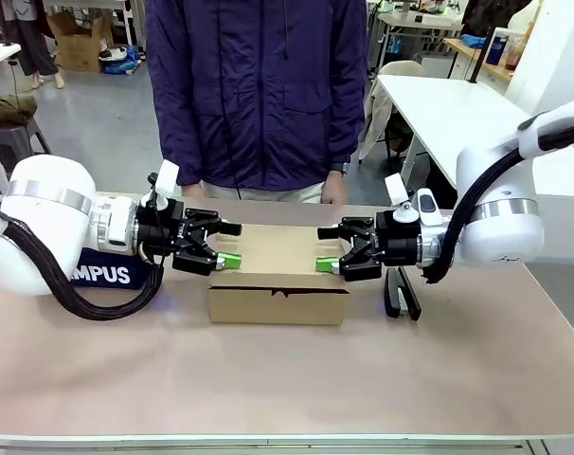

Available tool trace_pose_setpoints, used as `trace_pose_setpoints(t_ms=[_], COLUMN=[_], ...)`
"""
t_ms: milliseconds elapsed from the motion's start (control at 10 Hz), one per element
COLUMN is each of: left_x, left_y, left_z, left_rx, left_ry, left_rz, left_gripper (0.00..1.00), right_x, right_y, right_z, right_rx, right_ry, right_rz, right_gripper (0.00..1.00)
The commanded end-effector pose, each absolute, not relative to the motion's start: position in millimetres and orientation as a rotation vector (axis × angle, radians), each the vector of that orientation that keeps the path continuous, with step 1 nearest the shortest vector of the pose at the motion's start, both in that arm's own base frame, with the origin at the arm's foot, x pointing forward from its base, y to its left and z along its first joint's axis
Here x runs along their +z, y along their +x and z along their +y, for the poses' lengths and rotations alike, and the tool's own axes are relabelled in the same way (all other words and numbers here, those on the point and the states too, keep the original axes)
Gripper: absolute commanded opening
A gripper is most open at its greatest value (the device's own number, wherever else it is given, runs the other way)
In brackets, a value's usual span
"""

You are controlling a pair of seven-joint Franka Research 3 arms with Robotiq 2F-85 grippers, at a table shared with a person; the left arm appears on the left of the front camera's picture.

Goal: Pack the item into the box.
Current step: Close the Mailer Box.

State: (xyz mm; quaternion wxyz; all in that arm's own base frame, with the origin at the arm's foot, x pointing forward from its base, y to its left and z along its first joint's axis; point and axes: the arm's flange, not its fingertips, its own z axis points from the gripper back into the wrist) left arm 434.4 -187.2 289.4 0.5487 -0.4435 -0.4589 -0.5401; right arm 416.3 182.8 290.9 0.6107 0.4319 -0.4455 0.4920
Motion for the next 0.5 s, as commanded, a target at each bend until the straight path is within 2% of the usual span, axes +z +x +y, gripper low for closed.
trace_pose_setpoints(t_ms=[0, 400], left_x=[283.7, 280.2], left_y=[431.2, 431.9], left_z=[-184.7, -184.2], left_rx=[-1.326, -1.342], left_ry=[-1.019, -0.984], left_rz=[-1.064, -1.044], left_gripper=[1.00, 1.00], right_x=[292.2, 288.8], right_y=[423.0, 423.5], right_z=[191.0, 190.4], right_rx=[1.156, 1.185], right_ry=[0.947, 0.894], right_rz=[-0.962, -0.931], right_gripper=[1.00, 1.00])
